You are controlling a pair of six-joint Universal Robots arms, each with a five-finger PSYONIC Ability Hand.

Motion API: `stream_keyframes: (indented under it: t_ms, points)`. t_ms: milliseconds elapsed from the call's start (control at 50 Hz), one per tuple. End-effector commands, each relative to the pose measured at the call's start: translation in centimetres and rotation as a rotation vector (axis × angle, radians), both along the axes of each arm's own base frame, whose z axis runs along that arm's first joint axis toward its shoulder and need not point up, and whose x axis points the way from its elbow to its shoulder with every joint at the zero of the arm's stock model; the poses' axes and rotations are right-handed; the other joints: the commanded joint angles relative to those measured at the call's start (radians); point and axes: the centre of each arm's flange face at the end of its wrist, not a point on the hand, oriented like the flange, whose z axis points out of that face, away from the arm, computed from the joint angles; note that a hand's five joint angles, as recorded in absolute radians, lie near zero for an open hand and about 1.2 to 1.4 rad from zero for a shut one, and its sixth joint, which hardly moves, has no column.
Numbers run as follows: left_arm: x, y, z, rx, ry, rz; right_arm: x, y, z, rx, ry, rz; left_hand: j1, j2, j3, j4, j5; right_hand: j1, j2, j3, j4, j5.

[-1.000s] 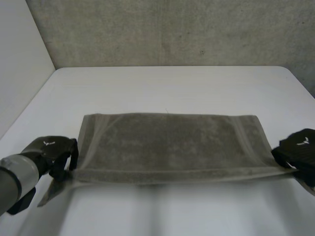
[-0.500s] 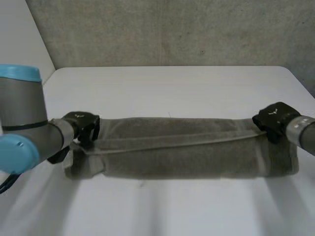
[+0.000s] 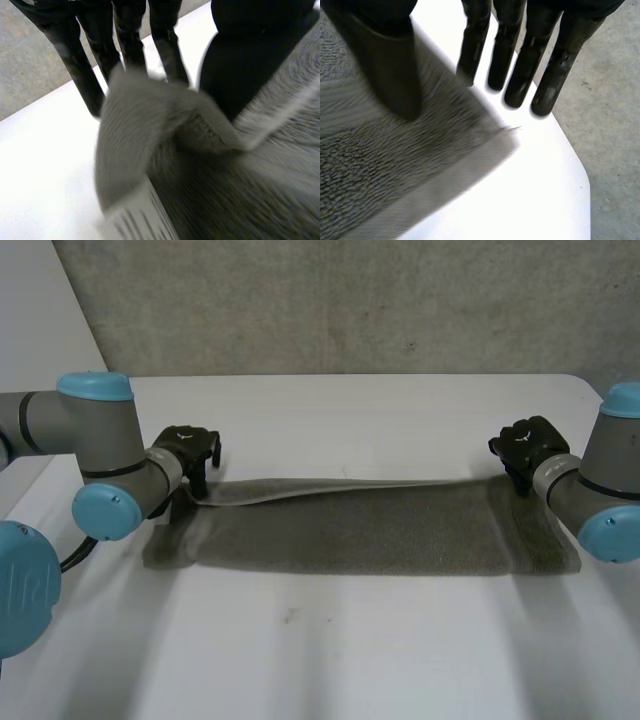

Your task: Fold the towel.

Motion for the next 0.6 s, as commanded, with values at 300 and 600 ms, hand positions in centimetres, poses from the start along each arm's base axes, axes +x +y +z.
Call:
stream_keyframes:
  t_ms: [300,600]
  points:
    - [1.7,5.7,11.3,-0.155,0.123,0.023,-1.1,3.0,11.4,-0.136,-0.336,-0.103,-0.47,-0.44,-0.453,-0.446,-0.47,-0.553,-0.537,-0.574,-0.577,-0.551]
    - [3.3,9.3,5.2,-0.048,0.135,0.06,-4.5,9.9,2.3,0.213,-0.255,-0.128,-0.47,-0.44,-0.453,-0.446,-0.47,-0.499,-0.484,-0.52,-0.523,-0.497]
